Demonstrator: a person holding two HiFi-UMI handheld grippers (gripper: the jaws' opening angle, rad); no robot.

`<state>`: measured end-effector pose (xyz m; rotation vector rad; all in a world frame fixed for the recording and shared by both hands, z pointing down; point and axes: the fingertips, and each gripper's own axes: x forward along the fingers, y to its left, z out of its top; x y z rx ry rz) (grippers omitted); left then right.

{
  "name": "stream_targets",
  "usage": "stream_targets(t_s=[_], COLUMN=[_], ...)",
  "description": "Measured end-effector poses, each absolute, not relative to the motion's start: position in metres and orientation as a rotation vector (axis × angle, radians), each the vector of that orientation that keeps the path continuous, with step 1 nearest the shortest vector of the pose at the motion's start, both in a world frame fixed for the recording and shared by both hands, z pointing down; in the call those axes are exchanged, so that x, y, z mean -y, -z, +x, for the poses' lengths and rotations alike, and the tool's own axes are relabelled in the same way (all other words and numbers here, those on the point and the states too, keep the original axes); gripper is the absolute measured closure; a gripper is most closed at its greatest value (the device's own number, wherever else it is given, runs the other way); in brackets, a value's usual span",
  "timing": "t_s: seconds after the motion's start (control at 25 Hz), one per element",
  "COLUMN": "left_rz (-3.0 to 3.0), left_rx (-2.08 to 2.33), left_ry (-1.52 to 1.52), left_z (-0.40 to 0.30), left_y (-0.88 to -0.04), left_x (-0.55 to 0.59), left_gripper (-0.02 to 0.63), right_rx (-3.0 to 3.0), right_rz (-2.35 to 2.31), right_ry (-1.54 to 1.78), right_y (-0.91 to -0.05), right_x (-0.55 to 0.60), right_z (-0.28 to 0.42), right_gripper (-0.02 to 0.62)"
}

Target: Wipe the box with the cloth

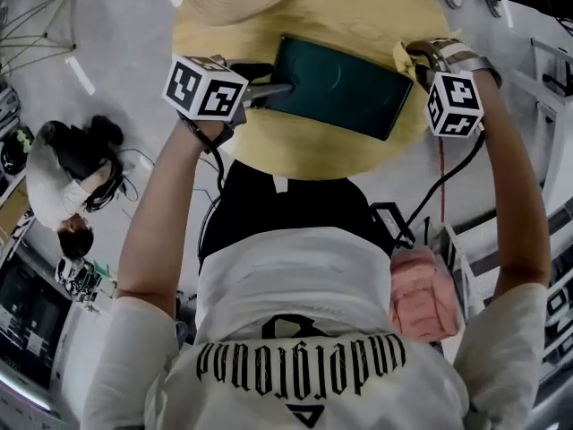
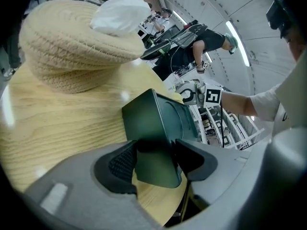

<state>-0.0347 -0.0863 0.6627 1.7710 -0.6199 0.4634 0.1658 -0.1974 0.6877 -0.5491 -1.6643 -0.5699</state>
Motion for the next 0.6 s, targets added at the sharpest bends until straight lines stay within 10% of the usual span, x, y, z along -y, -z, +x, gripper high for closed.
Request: stream_targets(t_s=[0.6], left_rz=[1.75], left_rx=[0.649], left_ry=[-0.382], left_z=[-0.039], left_y=[-0.669], left_x=[0.084], left_gripper=[0.337], right_rx=[1.722], right_rz=[-0.828], right_ry=[0.946], right_y=[-0.697], right_x=[0.171], right_z=[-0.03], right_gripper=[0.488])
